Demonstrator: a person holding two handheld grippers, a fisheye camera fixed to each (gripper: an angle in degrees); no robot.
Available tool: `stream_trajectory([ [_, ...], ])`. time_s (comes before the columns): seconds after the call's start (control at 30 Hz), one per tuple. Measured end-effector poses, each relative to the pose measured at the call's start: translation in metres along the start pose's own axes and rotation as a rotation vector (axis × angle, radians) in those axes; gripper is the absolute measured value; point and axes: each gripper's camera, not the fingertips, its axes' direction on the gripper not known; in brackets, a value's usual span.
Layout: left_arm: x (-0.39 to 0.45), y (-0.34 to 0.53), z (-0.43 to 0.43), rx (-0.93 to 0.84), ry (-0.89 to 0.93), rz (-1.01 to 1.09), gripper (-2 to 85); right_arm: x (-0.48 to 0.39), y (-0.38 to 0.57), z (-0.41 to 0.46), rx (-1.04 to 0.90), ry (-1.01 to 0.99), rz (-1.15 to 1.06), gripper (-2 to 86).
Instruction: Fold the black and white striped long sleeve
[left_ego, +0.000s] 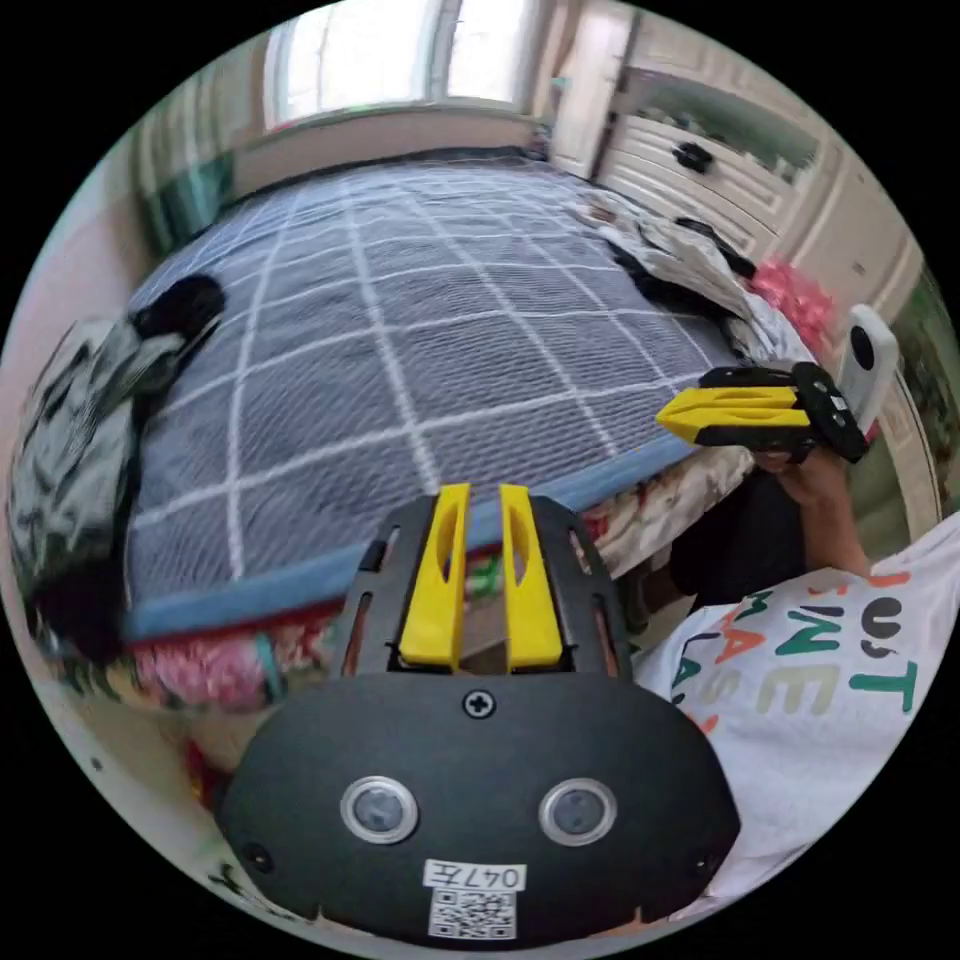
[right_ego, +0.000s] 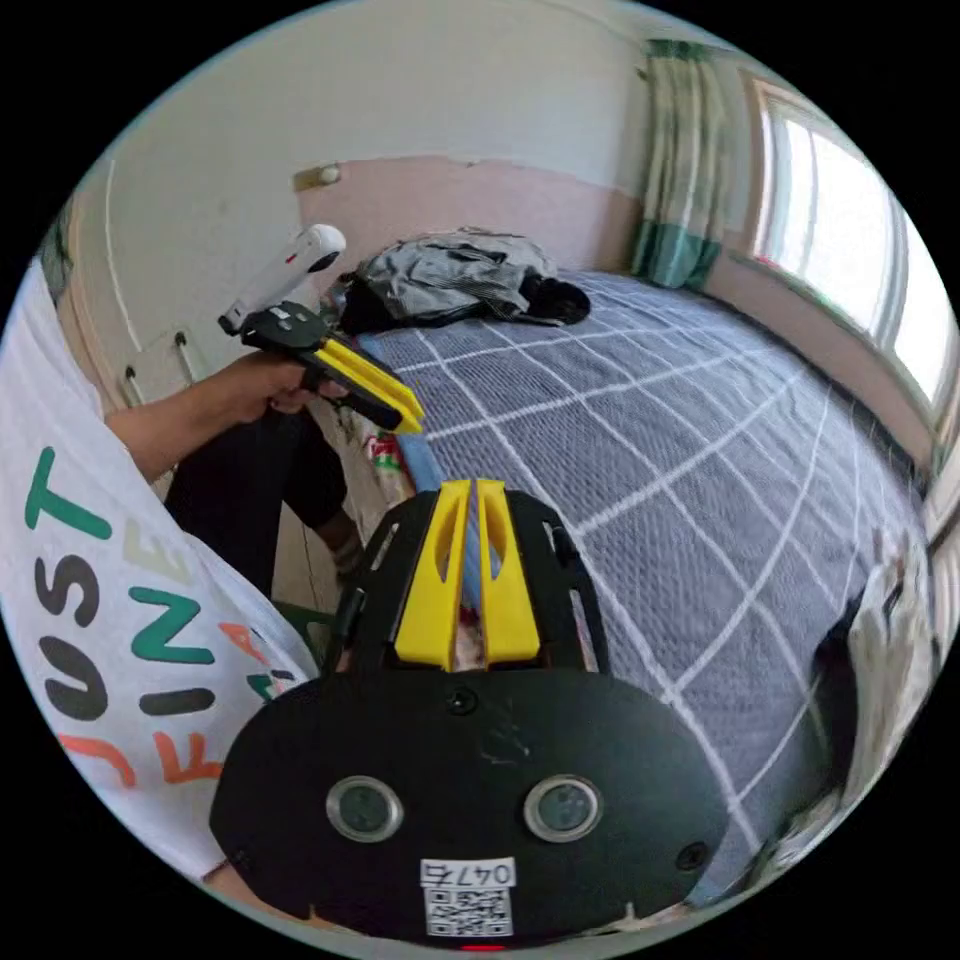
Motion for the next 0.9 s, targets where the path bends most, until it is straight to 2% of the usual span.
stream_trajectory([
  [0.07, -0.037, 0.035, -0.013, 0.016, -0.034, -0.111, 15.4, -0.033, -0.036, 0.018, -0.008, 0.081, -0.143, 1.1],
  [0.13, -0.069, 0.063, -0.025, 0.041, -0.061, -0.189, 16.4, -0.054, -0.061, 0.031, 0.007, 0.143, -0.218, 2.1],
  [0.23, -0.112, 0.103, -0.047, 0.119, -0.133, -0.245, 16.4, -0.085, -0.098, 0.054, 0.045, 0.120, -0.297, 4.1],
  [0.37, -0.177, 0.142, -0.094, 0.192, -0.392, -0.317, 17.9, -0.121, -0.141, 0.096, -0.007, 0.016, -0.357, 5.8],
  [0.5, -0.269, 0.159, -0.159, 0.276, -0.644, -0.361, 19.5, -0.149, -0.161, 0.126, -0.042, 0.004, -0.403, 5.3],
  [0.57, -0.320, 0.162, -0.173, 0.273, -0.638, -0.408, 21.1, -0.162, -0.172, 0.141, -0.038, -0.017, -0.402, 5.2],
  [0.67, -0.403, 0.165, -0.170, 0.178, -0.442, -0.492, 22.7, -0.171, -0.193, 0.154, 0.031, -0.009, -0.392, 5.4],
  [0.77, -0.446, 0.175, -0.152, 0.135, -0.260, -0.508, 18.7, -0.177, -0.230, 0.169, 0.131, 0.063, -0.436, 7.0],
  [0.9, -0.448, 0.202, -0.160, 0.179, -0.415, -0.550, 5.6, -0.182, -0.296, 0.208, 0.116, 0.014, -0.515, 8.9],
])
